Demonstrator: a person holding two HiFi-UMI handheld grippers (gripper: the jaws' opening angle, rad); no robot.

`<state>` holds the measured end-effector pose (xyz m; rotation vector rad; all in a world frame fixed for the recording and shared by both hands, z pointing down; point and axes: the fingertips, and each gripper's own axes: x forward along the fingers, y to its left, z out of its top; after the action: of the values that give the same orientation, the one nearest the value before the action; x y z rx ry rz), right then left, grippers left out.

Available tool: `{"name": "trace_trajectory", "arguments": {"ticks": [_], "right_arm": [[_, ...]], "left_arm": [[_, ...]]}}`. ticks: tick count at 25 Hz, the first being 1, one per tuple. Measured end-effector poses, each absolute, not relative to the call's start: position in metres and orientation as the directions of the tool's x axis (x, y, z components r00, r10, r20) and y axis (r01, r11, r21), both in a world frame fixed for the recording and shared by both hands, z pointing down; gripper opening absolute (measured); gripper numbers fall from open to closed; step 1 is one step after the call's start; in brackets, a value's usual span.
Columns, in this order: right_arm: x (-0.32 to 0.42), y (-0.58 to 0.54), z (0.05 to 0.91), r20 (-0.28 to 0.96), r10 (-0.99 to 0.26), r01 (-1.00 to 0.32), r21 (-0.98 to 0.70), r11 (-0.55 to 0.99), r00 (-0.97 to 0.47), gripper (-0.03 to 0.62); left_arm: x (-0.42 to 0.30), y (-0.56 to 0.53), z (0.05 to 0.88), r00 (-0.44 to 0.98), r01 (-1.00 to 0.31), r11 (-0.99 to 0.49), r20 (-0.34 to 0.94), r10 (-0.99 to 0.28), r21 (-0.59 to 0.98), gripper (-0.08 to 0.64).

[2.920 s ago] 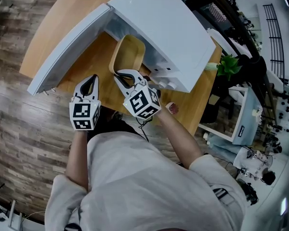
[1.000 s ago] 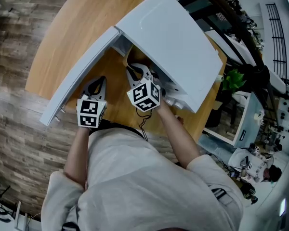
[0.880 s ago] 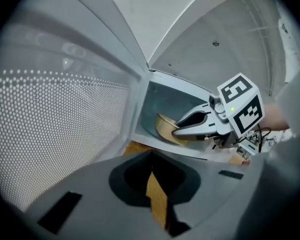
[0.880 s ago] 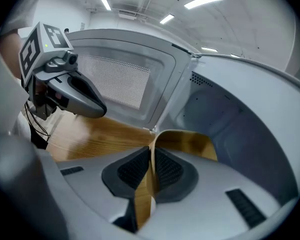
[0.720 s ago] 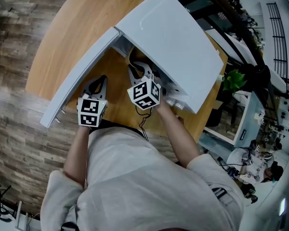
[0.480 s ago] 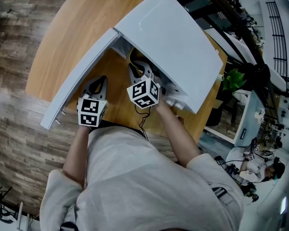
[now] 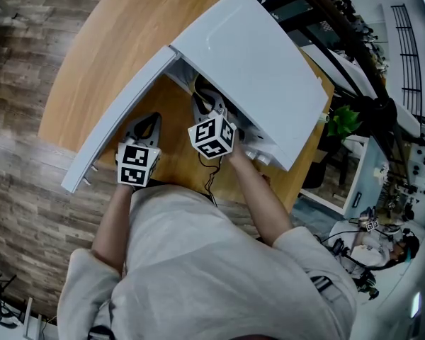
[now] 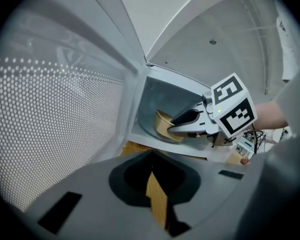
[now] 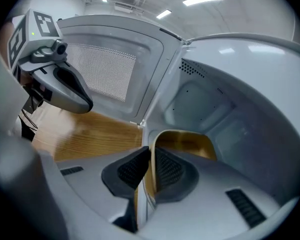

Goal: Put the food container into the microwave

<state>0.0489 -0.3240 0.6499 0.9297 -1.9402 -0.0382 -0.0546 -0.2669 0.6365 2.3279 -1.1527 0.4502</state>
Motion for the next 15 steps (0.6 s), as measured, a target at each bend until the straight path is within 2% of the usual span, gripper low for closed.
{"name": "trace_trajectory", "arguments": {"ticks": [15], "right_arm": [[0.0555,-0.3334,0.6526,0.742,-0.629,-0.575,0.416,0.704,-0.233,0.049]], "left_arm": [[-0.0512,-0.2731,0.6363,0.586,-0.808,-0.515,0.489,-0.646,0.287,0.012]]}}
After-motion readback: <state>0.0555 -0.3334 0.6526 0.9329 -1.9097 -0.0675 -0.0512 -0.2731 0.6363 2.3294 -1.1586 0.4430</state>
